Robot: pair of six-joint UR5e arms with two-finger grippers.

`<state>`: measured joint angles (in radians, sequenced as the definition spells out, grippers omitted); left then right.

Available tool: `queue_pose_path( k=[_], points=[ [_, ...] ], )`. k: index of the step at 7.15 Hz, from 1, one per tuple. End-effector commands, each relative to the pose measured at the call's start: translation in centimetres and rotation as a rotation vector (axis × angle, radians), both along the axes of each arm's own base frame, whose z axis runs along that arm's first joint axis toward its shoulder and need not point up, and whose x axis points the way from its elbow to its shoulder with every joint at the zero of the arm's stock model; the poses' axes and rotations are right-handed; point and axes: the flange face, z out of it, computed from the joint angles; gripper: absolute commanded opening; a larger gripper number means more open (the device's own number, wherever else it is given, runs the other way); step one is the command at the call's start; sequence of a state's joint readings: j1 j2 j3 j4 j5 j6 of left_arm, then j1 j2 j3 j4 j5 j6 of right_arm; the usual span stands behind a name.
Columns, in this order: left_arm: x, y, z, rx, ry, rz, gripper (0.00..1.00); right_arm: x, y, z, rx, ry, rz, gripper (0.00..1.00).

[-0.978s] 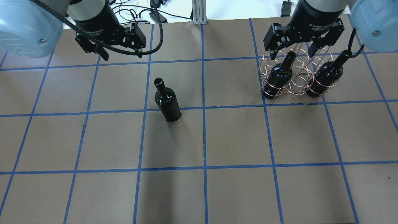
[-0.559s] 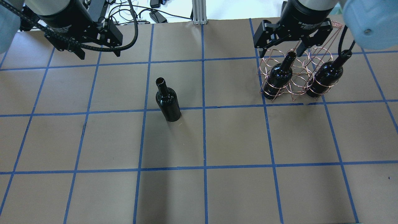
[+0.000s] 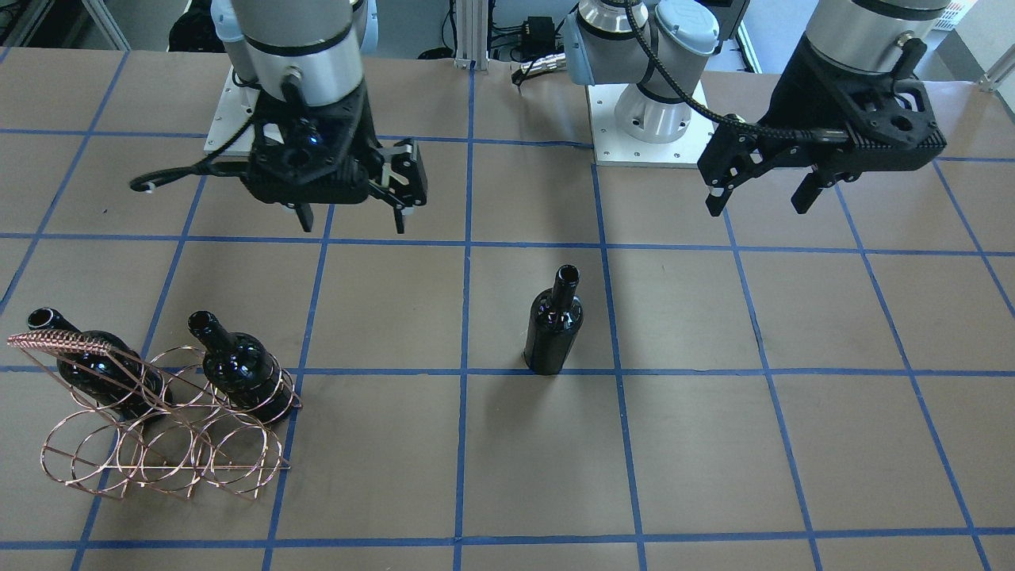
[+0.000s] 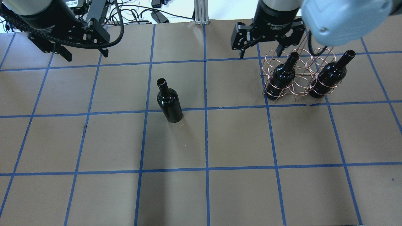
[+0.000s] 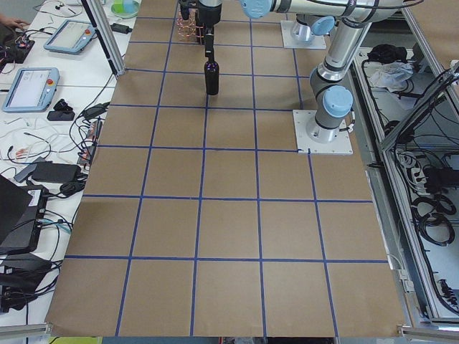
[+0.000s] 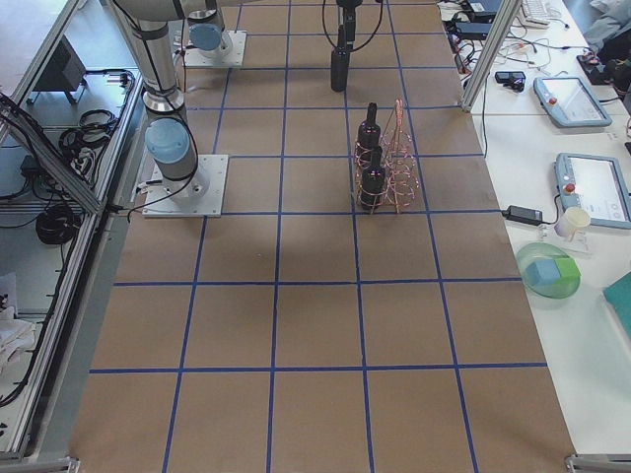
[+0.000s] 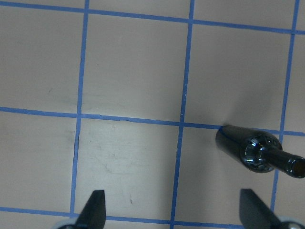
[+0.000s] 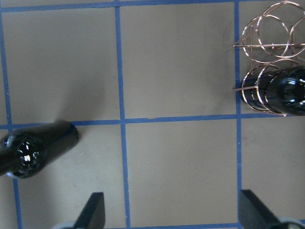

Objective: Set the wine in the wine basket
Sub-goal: 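Move the right gripper over the standing bottle and grasp its neck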

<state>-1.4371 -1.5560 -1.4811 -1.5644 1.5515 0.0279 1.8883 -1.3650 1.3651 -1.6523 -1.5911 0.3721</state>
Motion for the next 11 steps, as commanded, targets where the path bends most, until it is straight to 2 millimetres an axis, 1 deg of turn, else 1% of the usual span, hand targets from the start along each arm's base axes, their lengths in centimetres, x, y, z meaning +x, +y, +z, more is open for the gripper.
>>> queue_pose_path(
  k=[1,2,3,4,5,6,7,8,9,10,11],
  points=[
    [3.6,0.2,0.3,0.006,-0.051,-0.03,1.0,5.6,0.1,-2.7,-0.003,-0.023,-0.074,1.0],
    [4.1,0.4,0.3,0.021,-0.049,-0.026,1.0,8.0,0.1,-3.8,0.008,-0.022,-0.109,1.0],
    [4.4,0.4,0.3,0.022,-0.051,-0.027,1.0,10.8,-0.4,-4.1,0.0,-0.03,-0.091,1.0],
    [4.5,0.5,0.3,0.025,-0.062,-0.052,1.0,12.4,-0.3,-3.1,-0.018,-0.05,-0.136,1.0],
    [4.5,0.5,0.2,0.028,-0.068,-0.052,1.0,15.4,0.6,-5.2,0.008,-0.045,-0.135,1.0],
    [4.5,0.5,0.1,0.034,-0.066,-0.052,1.0,17.9,1.7,-6.7,0.028,-0.037,-0.104,1.0],
    [4.5,0.5,0.1,0.034,-0.066,-0.052,1.0,18.7,2.0,-8.2,0.047,-0.023,-0.092,1.0],
    [4.6,0.5,0.1,0.034,-0.068,-0.05,1.0,19.3,1.2,-11.2,0.08,0.004,-0.078,1.0],
    [4.7,0.5,0.2,0.028,-0.069,-0.05,1.0,19.6,0.7,-12.3,0.077,0.008,-0.071,1.0],
    [4.8,0.5,0.2,0.031,-0.081,-0.049,1.0,19.4,0.5,-12.2,0.069,0.014,-0.056,1.0],
    [5.1,0.6,0.1,0.039,-0.104,-0.046,1.0,19.5,0.3,-12.7,0.074,0.018,-0.056,0.99]
  ],
)
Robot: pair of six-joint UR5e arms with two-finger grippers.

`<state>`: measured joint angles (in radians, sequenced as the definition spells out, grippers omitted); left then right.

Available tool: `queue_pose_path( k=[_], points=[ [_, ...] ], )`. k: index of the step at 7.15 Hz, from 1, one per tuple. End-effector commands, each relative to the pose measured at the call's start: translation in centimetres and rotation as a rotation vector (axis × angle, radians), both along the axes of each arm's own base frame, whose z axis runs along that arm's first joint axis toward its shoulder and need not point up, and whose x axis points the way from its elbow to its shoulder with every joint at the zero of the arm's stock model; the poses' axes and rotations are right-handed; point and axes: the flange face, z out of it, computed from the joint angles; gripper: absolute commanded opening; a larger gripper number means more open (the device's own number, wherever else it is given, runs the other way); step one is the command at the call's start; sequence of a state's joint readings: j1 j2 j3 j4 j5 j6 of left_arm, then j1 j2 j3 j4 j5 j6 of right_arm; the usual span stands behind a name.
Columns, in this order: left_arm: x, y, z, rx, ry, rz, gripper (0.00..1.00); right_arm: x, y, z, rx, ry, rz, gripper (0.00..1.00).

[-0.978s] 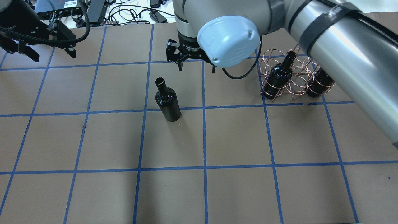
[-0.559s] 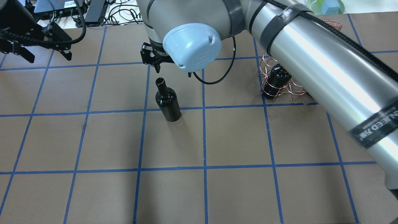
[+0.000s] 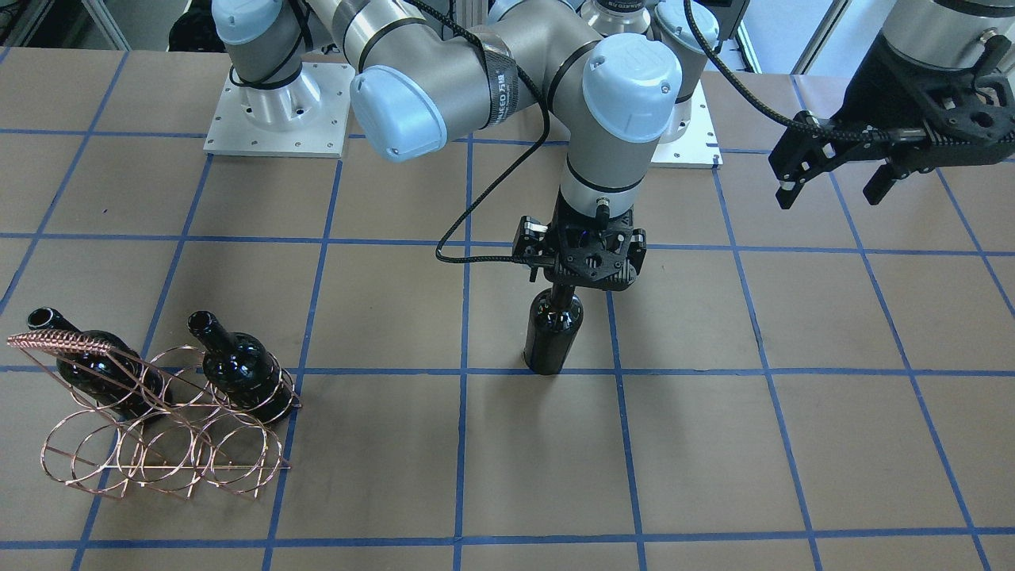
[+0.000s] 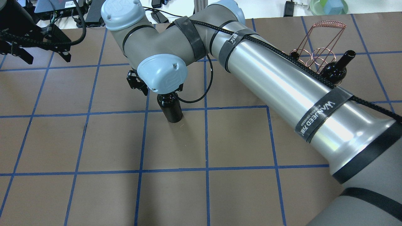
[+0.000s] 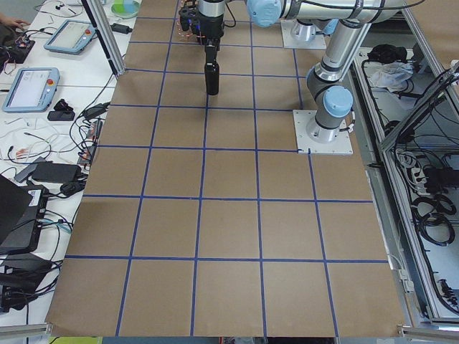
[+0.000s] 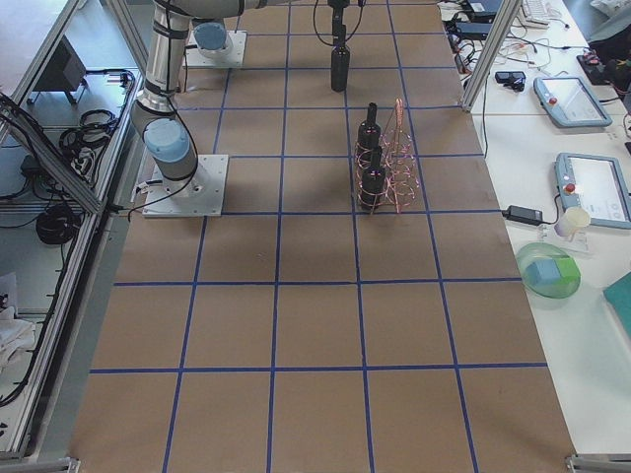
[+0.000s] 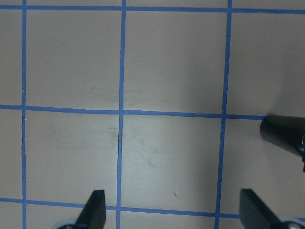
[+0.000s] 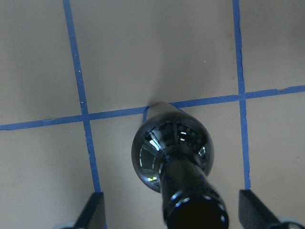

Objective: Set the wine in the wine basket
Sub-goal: 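Lift the bottle upward with the right gripper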

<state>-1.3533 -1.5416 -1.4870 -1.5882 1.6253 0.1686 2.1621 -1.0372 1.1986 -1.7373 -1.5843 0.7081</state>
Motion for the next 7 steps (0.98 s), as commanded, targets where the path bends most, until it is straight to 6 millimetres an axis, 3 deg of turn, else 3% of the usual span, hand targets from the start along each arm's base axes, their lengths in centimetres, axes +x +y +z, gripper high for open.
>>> queue_pose_path(
  k=[1,2,6,7],
  points=[
    [0.23,0.06,-0.05,0.007,-0.021,0.002,1.0,-0.05,-0.3,-0.51,0.002,0.007,0.003,0.97],
    [0.23,0.05,-0.03,0.005,-0.021,0.002,1.0,-0.39,-0.51,-0.18,-0.001,0.002,-0.001,0.96],
    [-0.14,-0.01,-0.32,0.008,-0.013,-0.003,1.0,-0.96,-0.8,0.21,0.002,-0.011,-0.017,0.55],
    [-0.18,-0.03,-0.31,0.005,-0.009,-0.003,1.0,-0.91,-0.81,0.24,0.001,-0.015,-0.02,0.26]
  ],
)
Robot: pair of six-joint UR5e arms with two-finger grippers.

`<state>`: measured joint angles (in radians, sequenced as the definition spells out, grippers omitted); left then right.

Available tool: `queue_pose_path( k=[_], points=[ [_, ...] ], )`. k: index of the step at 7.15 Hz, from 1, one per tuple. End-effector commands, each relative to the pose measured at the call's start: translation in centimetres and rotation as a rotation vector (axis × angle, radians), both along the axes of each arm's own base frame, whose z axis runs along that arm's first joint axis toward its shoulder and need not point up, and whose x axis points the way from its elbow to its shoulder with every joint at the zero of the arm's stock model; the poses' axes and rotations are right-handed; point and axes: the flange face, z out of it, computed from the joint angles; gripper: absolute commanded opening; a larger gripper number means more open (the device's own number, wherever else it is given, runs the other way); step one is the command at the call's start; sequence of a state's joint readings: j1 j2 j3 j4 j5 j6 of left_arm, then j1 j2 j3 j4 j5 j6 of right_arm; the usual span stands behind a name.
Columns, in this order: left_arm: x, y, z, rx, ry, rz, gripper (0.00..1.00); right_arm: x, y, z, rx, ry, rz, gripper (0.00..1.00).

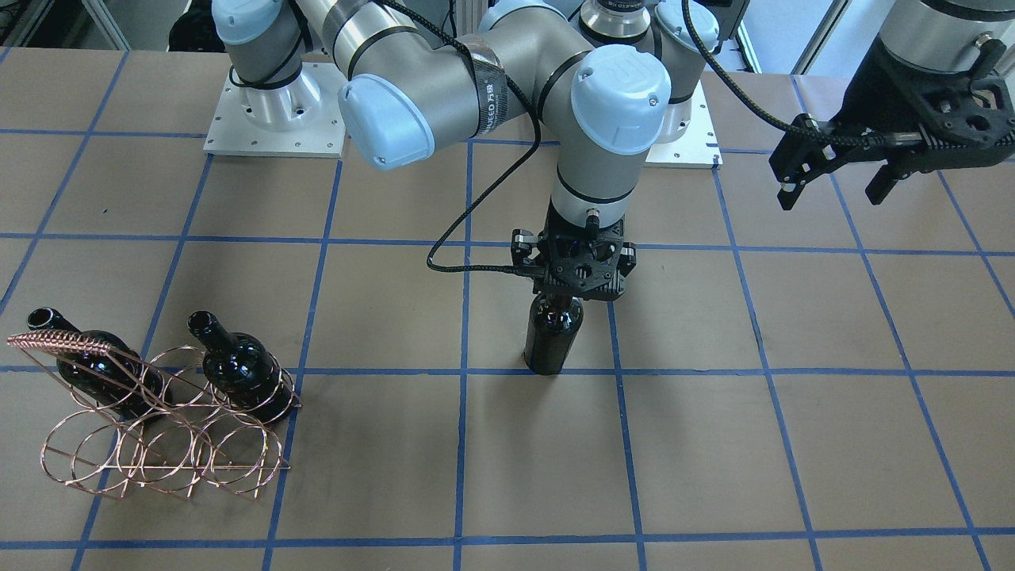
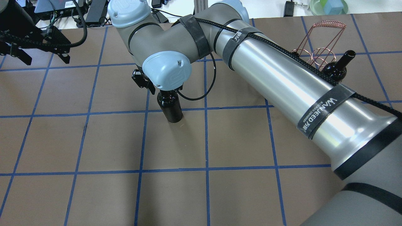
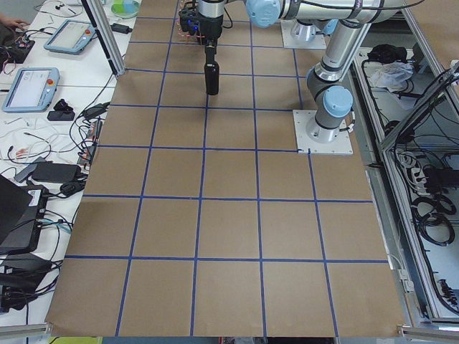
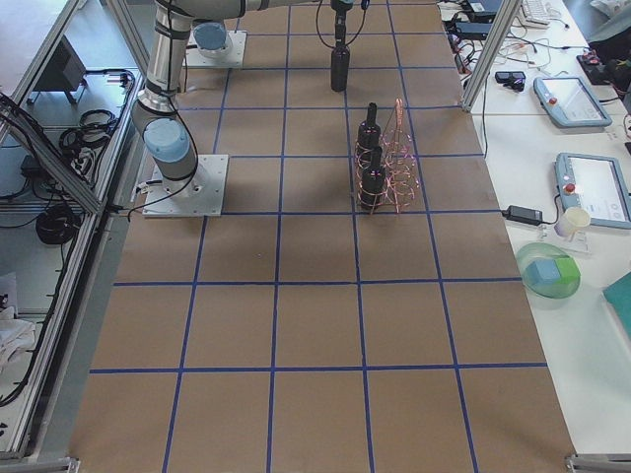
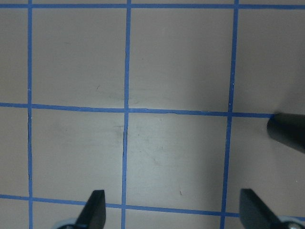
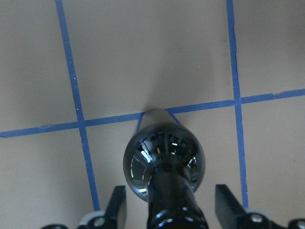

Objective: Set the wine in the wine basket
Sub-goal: 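Lift the bottle upward with the right gripper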

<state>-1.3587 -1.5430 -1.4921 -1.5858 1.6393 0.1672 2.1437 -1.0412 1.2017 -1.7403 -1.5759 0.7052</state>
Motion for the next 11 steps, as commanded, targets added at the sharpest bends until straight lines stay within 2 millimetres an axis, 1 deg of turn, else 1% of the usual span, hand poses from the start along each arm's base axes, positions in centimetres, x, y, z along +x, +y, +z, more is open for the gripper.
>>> queue_pose_path(
  k=[1,2,5,6,7,8,9,10,11],
  points=[
    [0.0,0.0,0.0,0.0,-0.005,0.0,1.0,0.2,-0.3,0.5,-0.033,-0.028,-0.009,0.14],
    [-0.1,0.0,0.0,0.001,0.001,-0.002,1.0,0.3,-0.4,0.5,-0.044,-0.035,-0.009,0.04],
    [-0.8,0.3,0.0,0.003,0.009,0.002,1.0,0.1,-0.4,0.6,-0.05,-0.025,0.002,0.02],
    [-0.8,0.3,0.0,0.002,0.011,0.002,1.0,-0.3,-0.2,1.9,-0.066,-0.034,0.0,0.0],
    [-0.9,0.3,0.0,0.002,0.014,0.0,1.0,-2.4,-0.3,4.8,-0.082,-0.049,-0.016,0.0],
    [-0.9,0.4,0.1,0.0,0.009,0.0,1.0,-6.5,-0.2,7.8,-0.04,-0.024,-0.01,0.0],
    [-0.9,0.4,0.2,-0.001,0.01,0.0,1.0,-11.1,-0.2,9.5,0.008,0.001,0.014,0.0],
    [-1.5,0.6,0.2,0.0,0.03,-0.007,1.0,-15.6,-0.2,11.3,0.016,0.013,0.087,0.0],
    [-3.5,0.2,-0.3,-0.006,0.096,-0.02,1.0,-20.6,-0.7,12.8,0.037,0.014,0.108,0.0]
  ],
)
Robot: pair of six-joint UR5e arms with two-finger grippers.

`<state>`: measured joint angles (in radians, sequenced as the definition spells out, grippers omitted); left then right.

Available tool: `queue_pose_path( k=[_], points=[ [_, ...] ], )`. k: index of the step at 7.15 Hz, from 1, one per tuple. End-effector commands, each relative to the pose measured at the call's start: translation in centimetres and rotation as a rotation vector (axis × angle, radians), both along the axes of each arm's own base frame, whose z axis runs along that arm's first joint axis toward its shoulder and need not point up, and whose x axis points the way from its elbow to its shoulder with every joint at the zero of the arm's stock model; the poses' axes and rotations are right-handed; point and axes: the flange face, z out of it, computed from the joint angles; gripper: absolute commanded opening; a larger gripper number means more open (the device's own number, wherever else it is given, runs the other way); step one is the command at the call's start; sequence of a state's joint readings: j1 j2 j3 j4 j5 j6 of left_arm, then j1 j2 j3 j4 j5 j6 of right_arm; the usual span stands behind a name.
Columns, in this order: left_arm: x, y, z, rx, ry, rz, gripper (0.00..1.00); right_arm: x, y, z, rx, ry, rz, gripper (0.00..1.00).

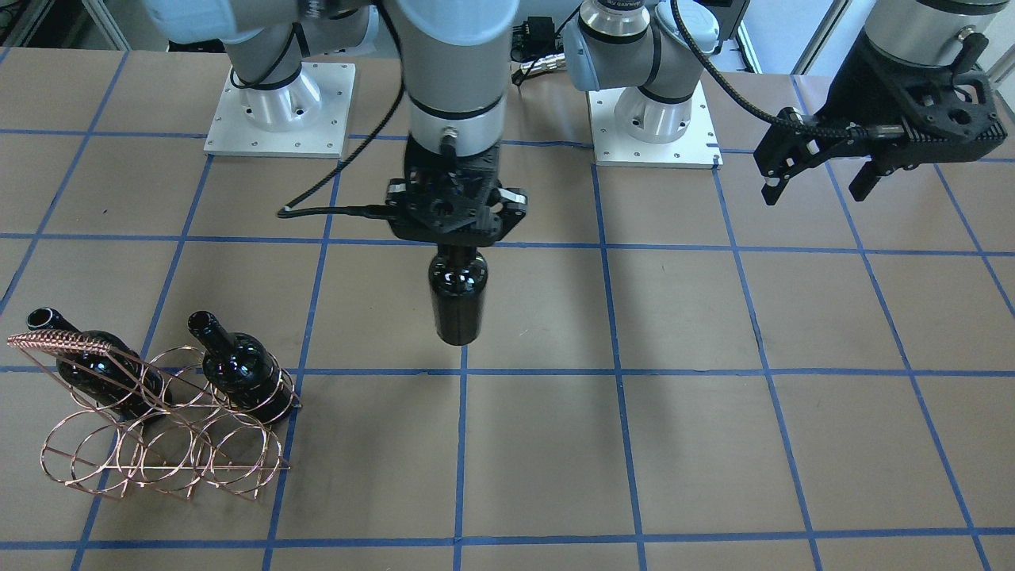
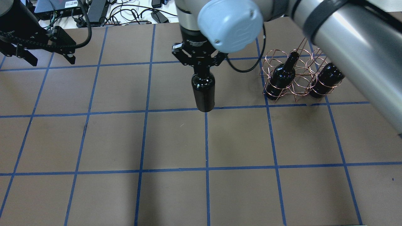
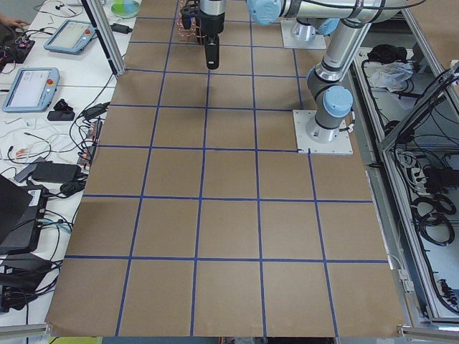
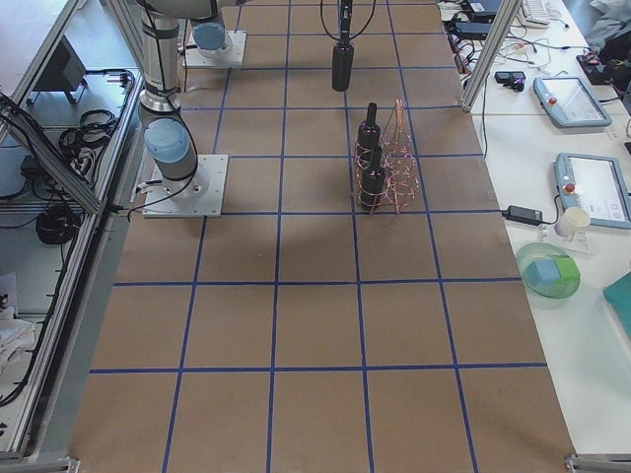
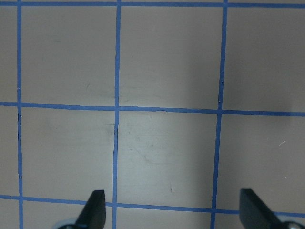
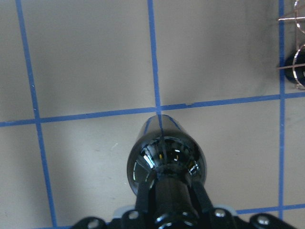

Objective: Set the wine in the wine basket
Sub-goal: 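Carry the bottle with the right gripper above the wire rack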

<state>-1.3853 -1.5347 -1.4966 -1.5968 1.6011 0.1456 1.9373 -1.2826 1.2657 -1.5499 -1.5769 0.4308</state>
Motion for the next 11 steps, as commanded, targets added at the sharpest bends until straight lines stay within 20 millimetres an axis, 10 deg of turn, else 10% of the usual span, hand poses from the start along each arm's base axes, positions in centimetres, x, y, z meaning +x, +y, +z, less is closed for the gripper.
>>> queue_pose_path(
  k=[1,3,6,11],
  points=[
    [-4.9,0.0,-0.5,-0.003,0.056,0.031,1.0,-10.2,-0.8,3.4,0.028,0.002,0.076,0.0],
    [-10.9,1.4,-1.2,0.012,0.062,0.035,1.0,-17.4,-1.4,5.3,0.035,0.015,0.175,0.0],
    [-12.6,2.7,-2.5,0.003,0.039,0.013,1.0,-29.0,-2.7,6.4,0.06,0.021,0.075,0.0],
    [-10.7,2.0,-2.3,-0.014,0.029,-0.031,1.0,-30.4,-7.1,5.2,-0.04,0.037,0.061,0.0]
  ],
)
